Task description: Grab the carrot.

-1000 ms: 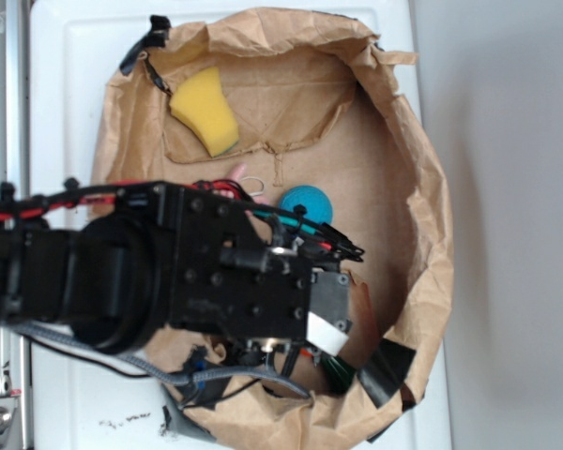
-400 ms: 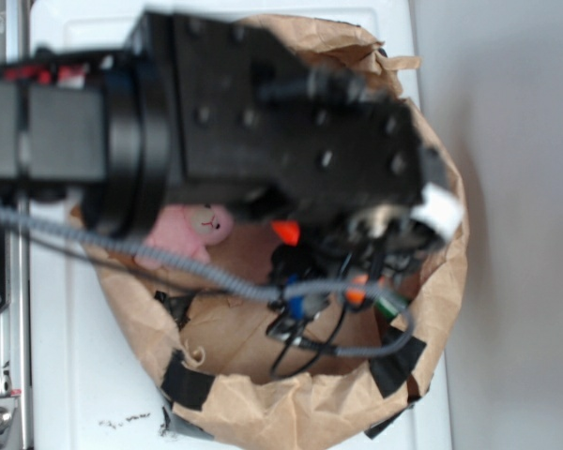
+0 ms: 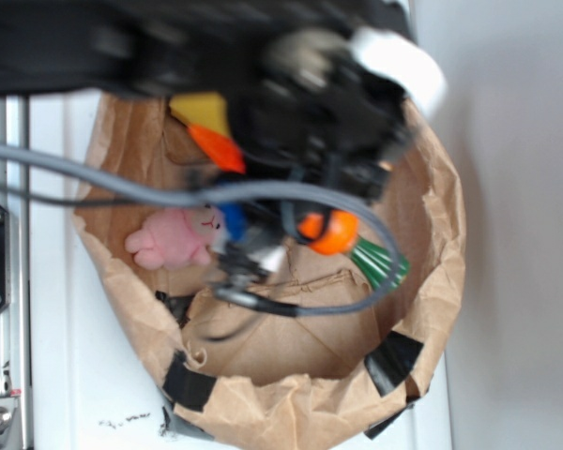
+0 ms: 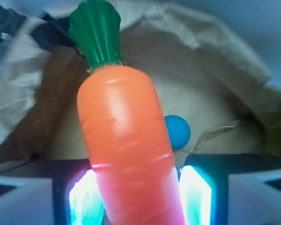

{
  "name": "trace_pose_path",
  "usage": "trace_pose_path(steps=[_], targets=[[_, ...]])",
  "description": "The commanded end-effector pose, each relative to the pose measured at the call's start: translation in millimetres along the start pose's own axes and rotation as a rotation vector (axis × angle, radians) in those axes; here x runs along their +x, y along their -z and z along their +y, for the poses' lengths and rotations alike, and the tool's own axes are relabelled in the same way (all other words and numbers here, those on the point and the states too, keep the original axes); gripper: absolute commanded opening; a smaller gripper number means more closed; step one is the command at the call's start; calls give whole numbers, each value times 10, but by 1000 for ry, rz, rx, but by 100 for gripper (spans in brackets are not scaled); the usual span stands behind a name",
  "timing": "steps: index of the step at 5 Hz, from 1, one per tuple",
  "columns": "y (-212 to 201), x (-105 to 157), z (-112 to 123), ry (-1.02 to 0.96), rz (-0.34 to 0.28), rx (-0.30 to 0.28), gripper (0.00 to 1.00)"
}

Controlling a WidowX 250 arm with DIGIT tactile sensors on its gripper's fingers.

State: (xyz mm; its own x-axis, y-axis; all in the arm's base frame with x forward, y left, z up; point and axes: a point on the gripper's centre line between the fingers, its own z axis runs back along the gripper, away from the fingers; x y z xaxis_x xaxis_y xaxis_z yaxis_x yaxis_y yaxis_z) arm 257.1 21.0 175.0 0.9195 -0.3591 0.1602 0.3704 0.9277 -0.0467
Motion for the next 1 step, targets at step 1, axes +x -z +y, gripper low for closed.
trace_pose_path(steps=[1], targets=[[-243, -212, -20, 49, -161, 34, 0]])
